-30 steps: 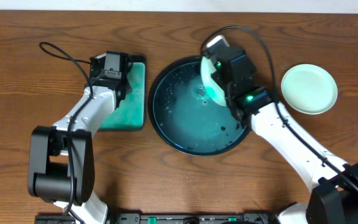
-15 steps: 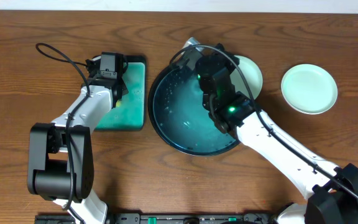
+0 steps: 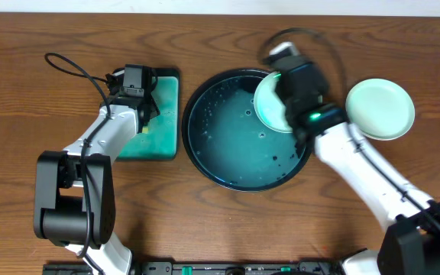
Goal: Clean dirty plates on tray and stack at the side
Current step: 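Return the sponge to the teal tray and lift the plate rightward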
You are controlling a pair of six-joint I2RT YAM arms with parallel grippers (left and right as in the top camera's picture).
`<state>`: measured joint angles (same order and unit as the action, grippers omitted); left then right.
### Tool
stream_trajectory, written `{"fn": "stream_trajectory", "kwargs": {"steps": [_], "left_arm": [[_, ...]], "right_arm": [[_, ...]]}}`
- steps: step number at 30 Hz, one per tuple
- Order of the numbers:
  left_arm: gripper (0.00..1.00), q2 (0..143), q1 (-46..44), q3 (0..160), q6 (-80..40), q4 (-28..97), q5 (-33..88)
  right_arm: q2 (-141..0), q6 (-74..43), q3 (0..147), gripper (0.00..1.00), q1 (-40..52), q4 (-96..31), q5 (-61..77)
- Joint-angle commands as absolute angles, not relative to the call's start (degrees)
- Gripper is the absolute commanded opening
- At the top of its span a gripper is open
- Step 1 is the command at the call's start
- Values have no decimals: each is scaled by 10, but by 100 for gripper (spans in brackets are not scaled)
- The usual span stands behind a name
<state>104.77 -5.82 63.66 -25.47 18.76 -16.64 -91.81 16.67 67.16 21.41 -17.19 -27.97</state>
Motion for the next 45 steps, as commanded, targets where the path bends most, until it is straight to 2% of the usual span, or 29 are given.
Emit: {"fn": "stream_trajectory", "kwargs": {"steps": [1,4,6,10,15,36,39,40,41,42,43,45], "left_arm": [[77,1047,-57,633,-256,190,-171],[77,1047,-57,633,-256,190,-171],[78,1047,-57,633,-255,190,-171],[78,1047,-57,633,-255,190,-171],[78,1047,-57,633,-255,190,-171],[78,1047,-57,633,-255,190,-171],[78,1047,-57,633,-255,190,-171],[78,1047,-57,633,-255,190,-171],[78,1047,-57,633,-255,190,-171],[78,1047,-57,633,-255,190,-171],[78,1047,-57,633,-256,190,-171],[78,1047,-57,633,-255,190,-171]], "right_arm": [[-916,17,679,77,123,-194,-15],[-929,15,679,80,52,-192,139],[-938,16,679,80,17,-186,185],[-964,47,679,80,-25,-184,187],[-1017,98,679,82,-28,-166,186],[-1136,99,679,81,-25,-105,186],[-1139,99,678,75,-25,-105,187],[-1139,99,678,67,-25,-104,186],[-1139,99,678,54,-25,-102,185],[-1139,99,678,37,-25,-101,185],[-1139,98,678,27,-25,-100,185],[-1139,97,678,14,-25,-96,185]]}}
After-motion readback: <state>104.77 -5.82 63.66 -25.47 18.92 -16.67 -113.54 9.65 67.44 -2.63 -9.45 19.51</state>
